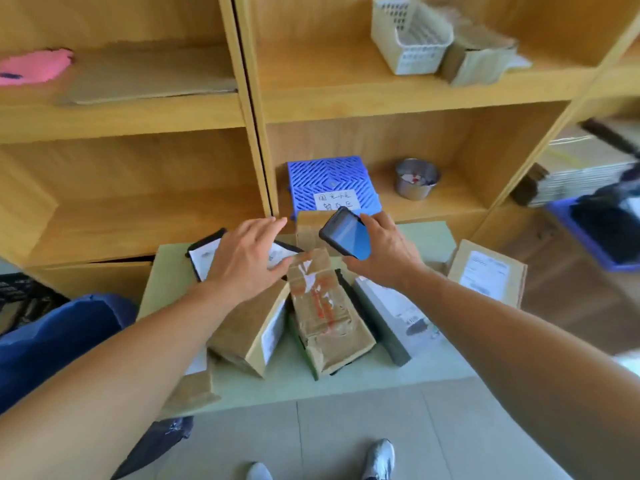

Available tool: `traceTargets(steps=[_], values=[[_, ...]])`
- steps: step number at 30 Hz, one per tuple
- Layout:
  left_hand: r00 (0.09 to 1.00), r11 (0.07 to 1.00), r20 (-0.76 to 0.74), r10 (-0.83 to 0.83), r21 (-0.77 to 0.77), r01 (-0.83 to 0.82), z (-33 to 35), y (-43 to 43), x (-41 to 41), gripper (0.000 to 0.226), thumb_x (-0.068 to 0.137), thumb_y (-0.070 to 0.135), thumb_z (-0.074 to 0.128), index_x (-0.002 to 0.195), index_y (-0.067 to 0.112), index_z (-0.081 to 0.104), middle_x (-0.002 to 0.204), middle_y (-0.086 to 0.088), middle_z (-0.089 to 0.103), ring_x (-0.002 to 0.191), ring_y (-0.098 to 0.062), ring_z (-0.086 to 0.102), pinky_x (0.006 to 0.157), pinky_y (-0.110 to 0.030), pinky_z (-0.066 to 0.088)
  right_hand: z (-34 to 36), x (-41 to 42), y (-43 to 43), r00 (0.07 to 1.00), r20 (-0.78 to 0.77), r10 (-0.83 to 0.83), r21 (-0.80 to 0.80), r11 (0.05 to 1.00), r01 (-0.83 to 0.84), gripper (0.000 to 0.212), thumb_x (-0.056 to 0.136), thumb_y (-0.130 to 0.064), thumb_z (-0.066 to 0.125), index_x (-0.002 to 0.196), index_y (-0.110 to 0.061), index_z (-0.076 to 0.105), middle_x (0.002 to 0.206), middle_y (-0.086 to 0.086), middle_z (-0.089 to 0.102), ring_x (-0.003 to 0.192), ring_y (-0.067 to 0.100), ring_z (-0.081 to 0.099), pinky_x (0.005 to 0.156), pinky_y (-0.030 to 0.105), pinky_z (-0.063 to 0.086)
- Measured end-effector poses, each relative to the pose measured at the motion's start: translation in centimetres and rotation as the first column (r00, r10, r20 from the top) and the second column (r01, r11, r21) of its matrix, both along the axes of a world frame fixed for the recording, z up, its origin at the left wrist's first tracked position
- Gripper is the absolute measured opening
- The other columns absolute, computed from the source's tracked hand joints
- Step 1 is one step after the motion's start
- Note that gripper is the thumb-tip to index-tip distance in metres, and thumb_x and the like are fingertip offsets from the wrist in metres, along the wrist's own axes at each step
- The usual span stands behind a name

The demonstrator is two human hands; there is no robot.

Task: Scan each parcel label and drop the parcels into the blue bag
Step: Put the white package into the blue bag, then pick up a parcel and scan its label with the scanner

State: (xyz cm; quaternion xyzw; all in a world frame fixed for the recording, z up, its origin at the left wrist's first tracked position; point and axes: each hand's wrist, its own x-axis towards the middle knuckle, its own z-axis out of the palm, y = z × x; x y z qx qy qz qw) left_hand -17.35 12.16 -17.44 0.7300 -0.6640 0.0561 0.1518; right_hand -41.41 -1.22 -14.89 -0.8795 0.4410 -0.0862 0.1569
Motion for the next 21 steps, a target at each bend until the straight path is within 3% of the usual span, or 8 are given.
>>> traceTargets(steps=[8,11,15,18,21], values=[[0.967,0.97,-0.079,-0.244,-0.017,0.243,-1.9,-13.2,-14.7,0.071,0.086,0.056,0.056,0.14,0.011,0.051,0.131,-0.011,0.064,0.119,-0.034,0.058,0.1,-0.046,0.046,-1.3,-16.1,-6.6,0.962,0.024,-0.271,-0.004,0.963,0.271,0.088,0.074,-0.052,0.076,0.146,-0.017,0.04,0.129,0.003,0.045,0.113,0.029,0.055,0.081,0.039,0.05],[0.934,0.945,-0.153,-0.324,0.002,0.328,-3.9,-16.7,-20.0,0.07,0.085,0.056,0.058,0.141,0.015,0.048,0.128,-0.01,0.064,0.115,-0.036,0.057,0.094,-0.051,0.049,-2.4,-21.4,-7.7,0.932,-0.009,-0.362,-0.015,0.932,0.362,0.087,0.074,-0.055,0.075,0.145,-0.019,0.039,0.122,0.003,0.045,0.108,0.029,0.056,0.077,0.04,0.05],[0.898,0.899,-0.167,-0.408,0.096,0.426,-6.1,-19.5,-27.6,0.068,0.082,0.06,0.054,0.139,0.021,0.052,0.133,-0.005,0.062,0.118,-0.031,0.055,0.092,-0.047,0.051,-4.2,-26.9,-8.5,0.885,-0.061,-0.461,0.004,0.887,0.462,0.087,0.073,-0.058,0.074,0.143,-0.021,0.04,0.122,0.003,0.046,0.11,0.029,0.056,0.082,0.043,0.054],[0.866,0.867,-0.216,-0.451,0.123,0.482,-7.7,-20.2,-32.0,0.065,0.08,0.057,0.059,0.132,0.017,0.059,0.129,-0.006,0.063,0.116,-0.032,0.056,0.088,-0.046,0.054,-5.7,-29.7,-8.7,0.847,-0.063,-0.528,0.028,0.847,0.53,0.084,0.072,-0.055,0.075,0.141,-0.022,0.042,0.122,0.003,0.047,0.11,0.03,0.056,0.086,0.044,0.053],[0.864,0.851,-0.222,-0.452,0.183,0.492,-9.6,-20.6,-34.4,0.065,0.08,0.049,0.069,0.135,0.016,0.058,0.138,-0.006,0.058,0.125,-0.031,0.051,0.091,-0.047,0.053,-7.6,-31.7,-8.8,0.803,-0.069,-0.592,0.06,0.801,0.595,0.078,0.07,-0.055,0.073,0.135,-0.023,0.044,0.121,0.002,0.046,0.108,0.03,0.056,0.083,0.042,0.052]])
